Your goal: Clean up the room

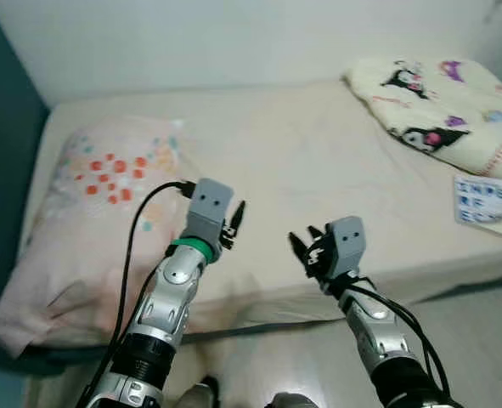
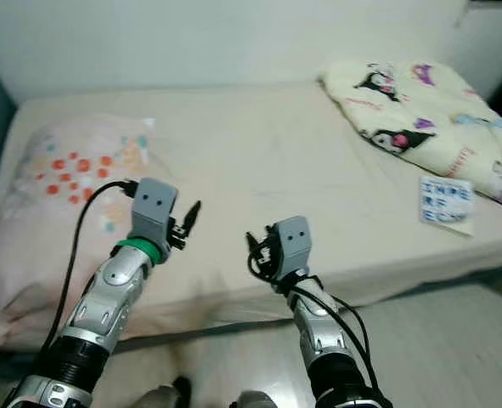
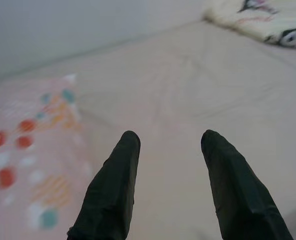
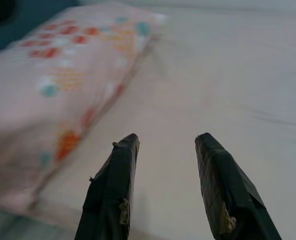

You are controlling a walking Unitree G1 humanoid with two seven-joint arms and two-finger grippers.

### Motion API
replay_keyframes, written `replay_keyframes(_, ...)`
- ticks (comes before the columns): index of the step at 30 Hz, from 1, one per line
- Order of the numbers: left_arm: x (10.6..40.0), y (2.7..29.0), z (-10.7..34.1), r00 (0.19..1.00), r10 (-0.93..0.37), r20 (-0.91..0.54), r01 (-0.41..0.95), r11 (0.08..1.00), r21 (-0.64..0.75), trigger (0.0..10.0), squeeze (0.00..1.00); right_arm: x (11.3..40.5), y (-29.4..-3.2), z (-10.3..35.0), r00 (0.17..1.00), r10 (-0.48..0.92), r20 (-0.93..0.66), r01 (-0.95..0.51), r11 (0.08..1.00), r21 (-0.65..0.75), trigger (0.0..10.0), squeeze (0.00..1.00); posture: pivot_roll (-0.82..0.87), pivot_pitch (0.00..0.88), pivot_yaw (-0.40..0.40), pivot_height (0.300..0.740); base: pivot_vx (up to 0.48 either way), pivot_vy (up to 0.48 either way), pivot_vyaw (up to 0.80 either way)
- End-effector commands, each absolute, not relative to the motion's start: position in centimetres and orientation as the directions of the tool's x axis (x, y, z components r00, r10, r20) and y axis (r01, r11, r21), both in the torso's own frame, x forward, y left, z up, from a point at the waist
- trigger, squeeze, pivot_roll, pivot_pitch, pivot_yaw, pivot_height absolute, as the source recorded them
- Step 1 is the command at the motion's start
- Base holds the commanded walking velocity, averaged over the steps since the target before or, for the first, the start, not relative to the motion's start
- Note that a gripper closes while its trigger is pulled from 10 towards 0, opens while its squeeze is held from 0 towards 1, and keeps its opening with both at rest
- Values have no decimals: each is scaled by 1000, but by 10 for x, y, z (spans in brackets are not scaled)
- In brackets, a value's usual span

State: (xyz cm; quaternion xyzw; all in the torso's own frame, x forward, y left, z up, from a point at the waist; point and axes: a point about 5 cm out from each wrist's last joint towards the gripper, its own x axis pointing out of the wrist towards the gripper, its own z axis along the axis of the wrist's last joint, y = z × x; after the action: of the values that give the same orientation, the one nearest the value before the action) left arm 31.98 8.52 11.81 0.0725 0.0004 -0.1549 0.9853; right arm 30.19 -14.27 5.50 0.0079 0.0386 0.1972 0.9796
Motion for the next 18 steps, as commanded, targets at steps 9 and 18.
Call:
replay_keyframes(9, 316, 80, 113, 937, -349, -25, 348, 921, 175, 10000, 0, 299, -147, 50, 924, 372, -90, -369, 928, 42, 10000, 0, -65, 0, 14, 735, 0, 0, 694)
replay_keyframes(18, 315, 75, 114, 924, -383, -9, 377, 905, 199, 10000, 0, 299, -148, 50, 928, 361, -91, -358, 932, 56, 10000, 0, -69, 0, 16, 735, 0, -247, 0)
